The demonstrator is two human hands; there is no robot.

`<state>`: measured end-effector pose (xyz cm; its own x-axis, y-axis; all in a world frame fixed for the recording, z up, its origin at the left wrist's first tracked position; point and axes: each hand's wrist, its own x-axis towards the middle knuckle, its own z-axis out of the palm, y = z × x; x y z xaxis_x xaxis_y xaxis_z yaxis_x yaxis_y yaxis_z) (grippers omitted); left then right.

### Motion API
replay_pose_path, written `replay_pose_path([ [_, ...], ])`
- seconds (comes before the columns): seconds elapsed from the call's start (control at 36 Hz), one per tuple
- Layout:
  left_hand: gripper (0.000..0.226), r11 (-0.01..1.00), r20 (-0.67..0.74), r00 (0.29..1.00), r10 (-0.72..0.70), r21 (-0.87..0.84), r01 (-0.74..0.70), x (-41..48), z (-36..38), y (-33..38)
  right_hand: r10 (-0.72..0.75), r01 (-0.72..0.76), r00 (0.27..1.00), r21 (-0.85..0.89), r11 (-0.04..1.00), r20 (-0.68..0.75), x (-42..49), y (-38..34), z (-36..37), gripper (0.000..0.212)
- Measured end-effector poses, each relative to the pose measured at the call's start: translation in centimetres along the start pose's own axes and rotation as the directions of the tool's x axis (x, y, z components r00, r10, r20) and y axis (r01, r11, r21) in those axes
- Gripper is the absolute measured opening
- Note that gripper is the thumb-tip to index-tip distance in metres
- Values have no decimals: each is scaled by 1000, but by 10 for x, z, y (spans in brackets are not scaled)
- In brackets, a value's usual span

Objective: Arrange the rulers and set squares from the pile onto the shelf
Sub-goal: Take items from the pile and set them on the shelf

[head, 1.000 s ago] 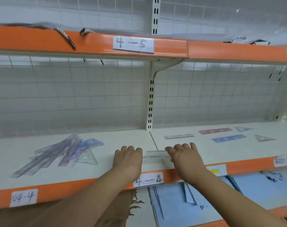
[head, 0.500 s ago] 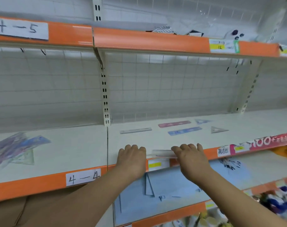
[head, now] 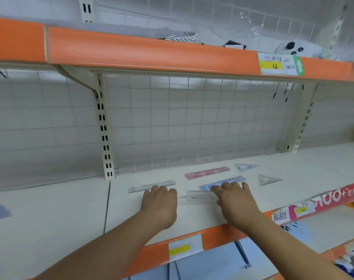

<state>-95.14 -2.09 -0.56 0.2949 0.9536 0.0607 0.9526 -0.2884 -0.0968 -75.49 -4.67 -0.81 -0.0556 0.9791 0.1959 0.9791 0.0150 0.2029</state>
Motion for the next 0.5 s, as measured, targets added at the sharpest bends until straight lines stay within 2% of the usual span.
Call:
replay_pose_path([
  [0.31, 32, 985, 10, 986, -169, -37, 169, 19, 12, -57, -215, 215, 977, 70, 974, -3, 72, -46, 10, 41],
  [0.42, 30, 965, 20, 966, -257, -40, 258, 10, 16, -75, -329, 321, 944, 180, 930, 17, 98, -71, 6, 41],
  [0.5, 29, 941, 36, 941, -335, -40, 337, 2, 17, -88, -420, 399, 907, 274, 875, 20, 114, -88, 6, 29],
])
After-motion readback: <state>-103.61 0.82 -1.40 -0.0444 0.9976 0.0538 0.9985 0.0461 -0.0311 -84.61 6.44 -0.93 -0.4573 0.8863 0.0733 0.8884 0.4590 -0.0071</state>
